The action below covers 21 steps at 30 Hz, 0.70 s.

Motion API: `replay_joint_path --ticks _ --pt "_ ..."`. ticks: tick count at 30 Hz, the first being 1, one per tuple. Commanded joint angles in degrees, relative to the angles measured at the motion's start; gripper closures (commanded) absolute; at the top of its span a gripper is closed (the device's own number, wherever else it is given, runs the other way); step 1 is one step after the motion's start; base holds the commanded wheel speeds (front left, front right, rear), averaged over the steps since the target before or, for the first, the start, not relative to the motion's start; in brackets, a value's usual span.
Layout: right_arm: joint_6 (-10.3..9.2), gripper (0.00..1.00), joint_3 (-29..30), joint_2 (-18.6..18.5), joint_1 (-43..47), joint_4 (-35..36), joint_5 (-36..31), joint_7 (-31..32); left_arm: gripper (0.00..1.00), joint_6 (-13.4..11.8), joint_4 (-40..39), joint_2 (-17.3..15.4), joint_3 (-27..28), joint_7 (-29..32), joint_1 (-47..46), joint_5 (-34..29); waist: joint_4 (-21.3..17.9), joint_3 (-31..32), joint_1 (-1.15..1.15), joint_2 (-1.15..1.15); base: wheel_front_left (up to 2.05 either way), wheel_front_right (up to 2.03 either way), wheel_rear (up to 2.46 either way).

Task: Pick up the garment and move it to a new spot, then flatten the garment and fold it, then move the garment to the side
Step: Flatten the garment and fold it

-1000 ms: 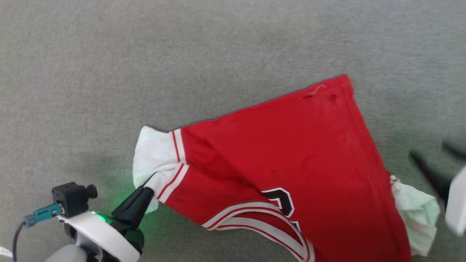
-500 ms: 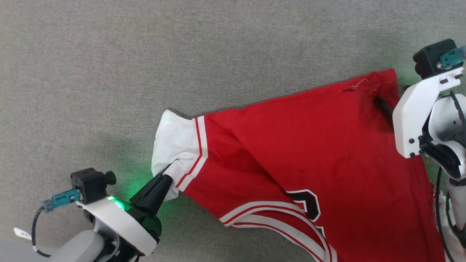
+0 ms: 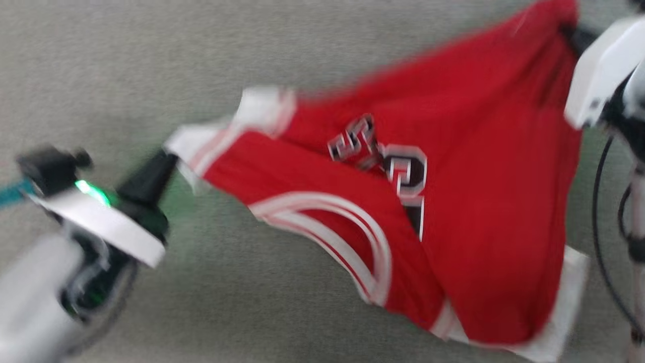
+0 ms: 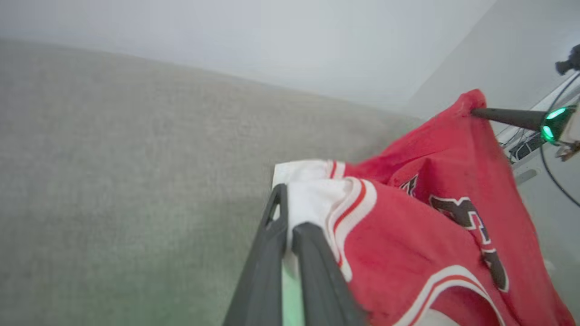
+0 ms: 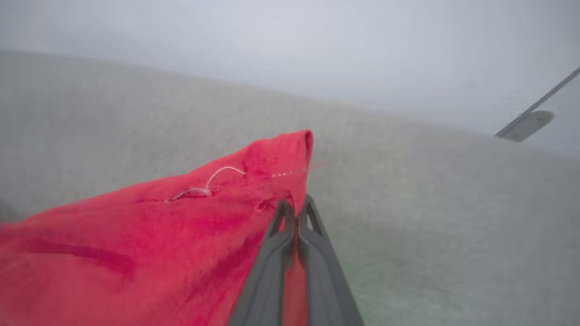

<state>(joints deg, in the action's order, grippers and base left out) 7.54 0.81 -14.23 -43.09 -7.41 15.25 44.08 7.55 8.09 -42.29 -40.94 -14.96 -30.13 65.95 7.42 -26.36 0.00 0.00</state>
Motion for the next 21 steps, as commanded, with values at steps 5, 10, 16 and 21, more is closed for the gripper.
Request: replay_joint_path --ticks 5,10,16,21 --pt "-0.09 1.0 6.2 3.8 -11.7 -5.5 -4.4 -7.8 1.0 -0.1 2.8 -3.8 0.1 -0.2 -15.1 5.2 -4.8 -1.0 0.0 0.0 0.0 0.0 0.0" --pt "-0.11 1.0 10.9 5.9 -21.8 -9.4 -9.6 -14.0 1.0 -0.1 8.3 -5.0 -0.1 1.9 -31.4 9.5 -7.2 -3.4 0.0 0.0 0.0 0.0 0.0" --pt "-0.17 1.0 15.6 8.3 -31.2 -12.6 -13.3 -19.7 1.0 -0.2 15.5 -5.6 1.1 2.3 -46.7 10.6 -9.2 -5.0 0.0 0.0 0.0 0.0 0.0" --pt "-0.26 1.0 21.2 9.5 -37.4 -14.8 -16.8 -25.5 1.0 -0.2 19.5 -4.8 3.0 0.8 -58.0 12.8 -9.8 -5.2 0.0 0.0 0.0 0.0 0.0"
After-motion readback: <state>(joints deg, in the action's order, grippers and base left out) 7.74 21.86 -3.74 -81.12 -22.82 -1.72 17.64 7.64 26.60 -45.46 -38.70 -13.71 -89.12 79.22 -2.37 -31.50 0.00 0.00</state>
